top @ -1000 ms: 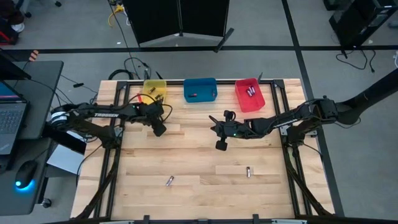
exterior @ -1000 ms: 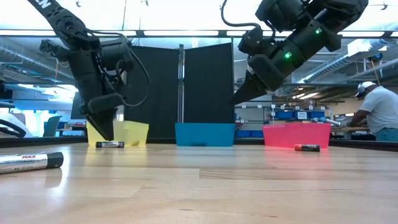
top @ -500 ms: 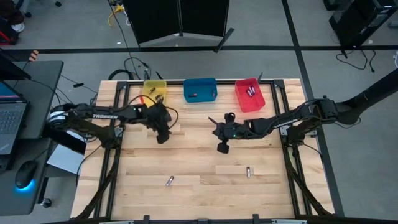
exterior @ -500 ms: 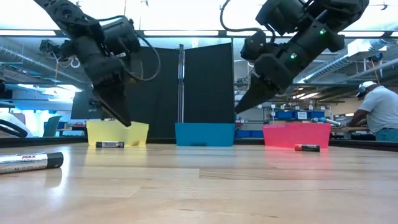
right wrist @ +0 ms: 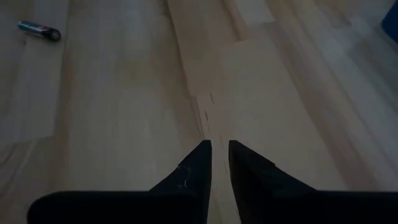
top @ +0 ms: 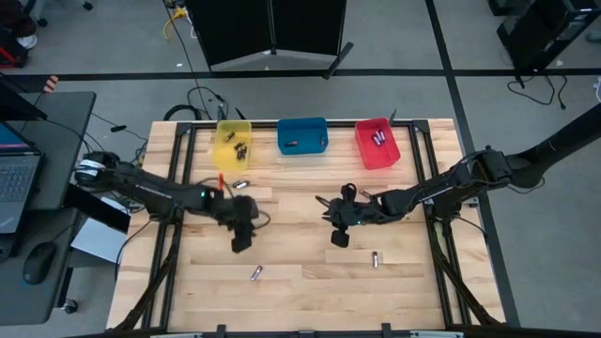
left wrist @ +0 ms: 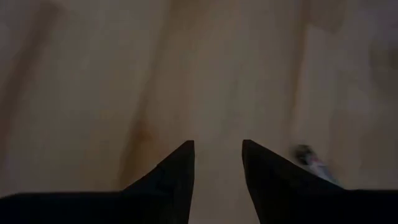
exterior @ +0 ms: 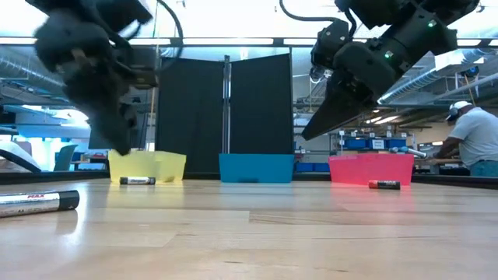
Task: Sort batteries
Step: Put the silver battery into the pink bin
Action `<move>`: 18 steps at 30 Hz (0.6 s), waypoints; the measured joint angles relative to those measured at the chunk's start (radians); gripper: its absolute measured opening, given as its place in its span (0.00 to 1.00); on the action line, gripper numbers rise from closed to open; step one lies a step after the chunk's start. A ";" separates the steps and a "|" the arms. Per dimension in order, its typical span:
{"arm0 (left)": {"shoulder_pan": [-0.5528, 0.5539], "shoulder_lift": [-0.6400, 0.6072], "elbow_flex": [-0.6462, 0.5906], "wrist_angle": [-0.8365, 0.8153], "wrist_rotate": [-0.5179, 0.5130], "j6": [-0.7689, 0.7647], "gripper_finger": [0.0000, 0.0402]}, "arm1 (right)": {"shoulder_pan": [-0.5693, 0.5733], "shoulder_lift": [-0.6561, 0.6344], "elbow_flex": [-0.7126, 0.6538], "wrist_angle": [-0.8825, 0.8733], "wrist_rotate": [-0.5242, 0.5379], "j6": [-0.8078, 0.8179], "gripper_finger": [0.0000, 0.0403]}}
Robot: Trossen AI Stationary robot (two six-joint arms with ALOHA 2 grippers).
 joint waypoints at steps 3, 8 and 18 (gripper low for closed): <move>-0.103 0.001 0.027 0.001 -0.061 -0.153 0.35 | 0.018 0.000 0.000 -0.001 0.022 0.000 0.16; -0.231 0.006 0.084 -0.003 -0.126 -0.445 0.35 | 0.039 0.000 0.000 -0.001 0.042 0.000 0.16; -0.389 0.181 0.200 -0.029 -0.205 -0.689 0.36 | 0.090 0.000 0.000 -0.014 0.058 -0.010 0.16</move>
